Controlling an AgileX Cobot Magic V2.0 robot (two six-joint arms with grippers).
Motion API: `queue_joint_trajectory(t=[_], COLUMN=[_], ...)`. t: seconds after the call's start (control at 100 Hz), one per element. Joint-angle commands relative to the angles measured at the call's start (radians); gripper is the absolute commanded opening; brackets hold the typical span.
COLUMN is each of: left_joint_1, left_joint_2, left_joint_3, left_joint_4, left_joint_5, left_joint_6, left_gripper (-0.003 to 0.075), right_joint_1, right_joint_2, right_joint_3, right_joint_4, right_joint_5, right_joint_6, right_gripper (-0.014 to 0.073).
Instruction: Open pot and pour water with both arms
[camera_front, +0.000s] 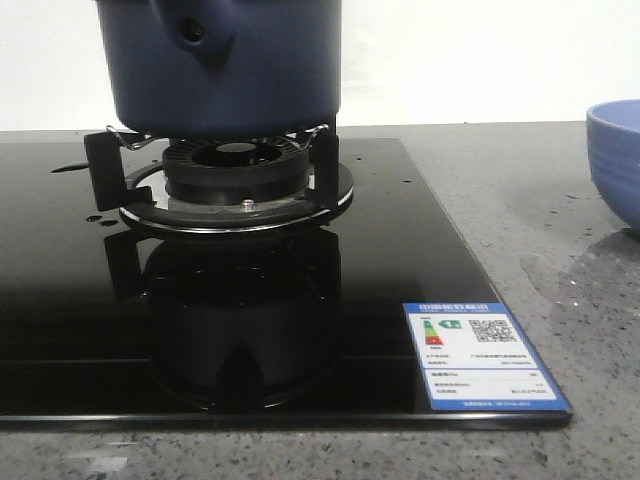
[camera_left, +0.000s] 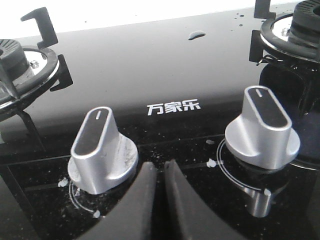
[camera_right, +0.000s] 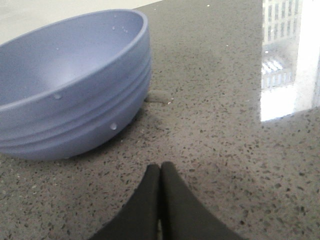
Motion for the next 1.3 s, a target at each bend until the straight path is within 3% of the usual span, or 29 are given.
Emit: queue_joint_trajectory(t=[0.0, 0.7, 0.97, 1.14, 1.29], left_joint_1=[-0.001, -0.001, -0.001, -0.001, -0.001], left_joint_2=[-0.028, -0.028, -0.028, -0.028, -0.028], left_joint_3=[0.03, 0.03, 0.03, 0.03, 0.028], left_joint_4=[-0.016, -0.016, -0.016, -0.092, -0.411], left_joint_5=[-0.039, -0.039, -0.055, -0.25, -0.505], left_joint_6=[-0.004, -0.004, -0.004, -0.004, -0.006], left_gripper=[-0.002, -0.002, -0.002, -0.002, -0.002], right_joint_1=[-0.006, -0.006, -0.006, -0.006, -0.006], right_joint_2=[-0.017, -0.017, -0.017, -0.017, -0.017], right_joint_3=[0.027, 0.027, 0.027, 0.026, 0.026], right_joint_4=[-0.001, -0.001, 0.023, 0.214, 0.392], right_joint_5=[-0.02, -0.02, -0.224, -0.407, -0.415], right_joint_6=[-0.006, -0.006, -0.006, -0.006, -0.006], right_gripper=[-0.0064, -0.0064, -0.0064, -0.0064, -0.0064])
